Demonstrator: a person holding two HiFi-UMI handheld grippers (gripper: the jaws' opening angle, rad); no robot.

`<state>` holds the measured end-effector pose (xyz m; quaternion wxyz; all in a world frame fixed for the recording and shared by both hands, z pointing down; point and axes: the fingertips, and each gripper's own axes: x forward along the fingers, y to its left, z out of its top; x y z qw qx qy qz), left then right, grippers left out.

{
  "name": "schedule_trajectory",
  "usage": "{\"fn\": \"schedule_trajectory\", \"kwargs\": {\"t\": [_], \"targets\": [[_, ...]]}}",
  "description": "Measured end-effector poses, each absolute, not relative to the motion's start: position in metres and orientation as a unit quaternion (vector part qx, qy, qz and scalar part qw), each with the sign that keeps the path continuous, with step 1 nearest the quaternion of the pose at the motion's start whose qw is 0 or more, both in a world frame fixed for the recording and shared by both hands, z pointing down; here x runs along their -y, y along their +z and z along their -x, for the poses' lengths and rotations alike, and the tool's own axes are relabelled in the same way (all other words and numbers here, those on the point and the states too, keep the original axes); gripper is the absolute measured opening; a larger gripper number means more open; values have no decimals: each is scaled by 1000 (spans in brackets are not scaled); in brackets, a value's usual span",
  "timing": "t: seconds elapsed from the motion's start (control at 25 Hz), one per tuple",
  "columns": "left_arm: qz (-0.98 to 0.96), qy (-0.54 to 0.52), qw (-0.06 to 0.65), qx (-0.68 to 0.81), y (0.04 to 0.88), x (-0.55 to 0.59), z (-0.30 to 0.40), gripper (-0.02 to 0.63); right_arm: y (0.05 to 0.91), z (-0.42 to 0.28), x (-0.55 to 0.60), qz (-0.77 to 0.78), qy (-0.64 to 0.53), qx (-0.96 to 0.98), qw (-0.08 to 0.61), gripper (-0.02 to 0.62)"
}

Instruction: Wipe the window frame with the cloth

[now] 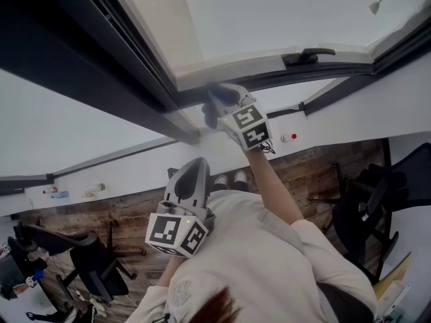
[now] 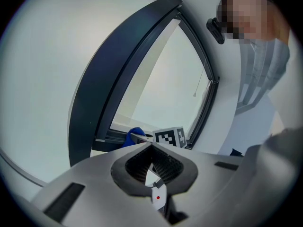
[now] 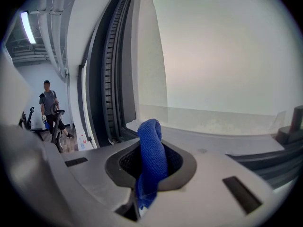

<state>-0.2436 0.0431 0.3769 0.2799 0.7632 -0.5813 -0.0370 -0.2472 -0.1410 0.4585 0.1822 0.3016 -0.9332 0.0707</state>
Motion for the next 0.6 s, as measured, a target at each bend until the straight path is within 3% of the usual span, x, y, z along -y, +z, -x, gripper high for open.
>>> {"fn": "schedule_trajectory", "kwargs": {"t": [0.6], "targets": [[-778,-41,281,560,376,-35,242,5,457,226,150,-333,80,922,178,48]]}}
